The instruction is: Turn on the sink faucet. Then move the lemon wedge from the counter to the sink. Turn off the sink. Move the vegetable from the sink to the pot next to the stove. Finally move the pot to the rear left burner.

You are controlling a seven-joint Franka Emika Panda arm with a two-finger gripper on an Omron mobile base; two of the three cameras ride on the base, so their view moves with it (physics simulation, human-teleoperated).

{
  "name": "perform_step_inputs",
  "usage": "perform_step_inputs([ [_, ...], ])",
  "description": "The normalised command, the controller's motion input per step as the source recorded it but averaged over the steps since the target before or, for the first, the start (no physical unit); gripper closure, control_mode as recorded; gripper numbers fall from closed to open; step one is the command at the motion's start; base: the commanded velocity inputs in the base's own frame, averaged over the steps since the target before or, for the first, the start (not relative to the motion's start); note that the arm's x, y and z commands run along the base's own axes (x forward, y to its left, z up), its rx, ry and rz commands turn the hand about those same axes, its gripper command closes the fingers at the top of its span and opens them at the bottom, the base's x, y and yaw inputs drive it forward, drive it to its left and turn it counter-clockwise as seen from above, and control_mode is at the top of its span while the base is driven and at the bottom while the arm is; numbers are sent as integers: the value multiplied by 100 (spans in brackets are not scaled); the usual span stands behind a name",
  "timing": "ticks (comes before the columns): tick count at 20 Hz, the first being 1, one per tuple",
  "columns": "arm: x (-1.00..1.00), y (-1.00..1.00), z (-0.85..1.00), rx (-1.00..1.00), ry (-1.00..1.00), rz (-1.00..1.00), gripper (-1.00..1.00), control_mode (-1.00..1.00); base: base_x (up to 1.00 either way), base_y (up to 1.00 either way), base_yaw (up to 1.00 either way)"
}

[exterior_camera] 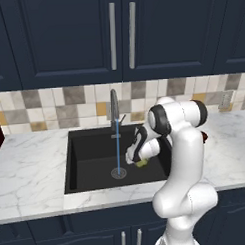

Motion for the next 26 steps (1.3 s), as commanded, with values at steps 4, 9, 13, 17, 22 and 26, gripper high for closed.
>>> perform_step_inputs([
  [4,18,0,-26,0,0,3,100,-100,0,0,0],
  [9,12,0,-25,0,0,3,100,-100,0,0,0],
  [13,14,0,-23,0,0,3,100,-100,0,0,0],
  [17,10,0,-19,0,0,2,100,-100,0,0,0],
  [22,0,1,-13,0,1,0,-100,-100,0,0,0],
  [26,2,0,-5,1,0,0,-100,-100,0,0,0],
])
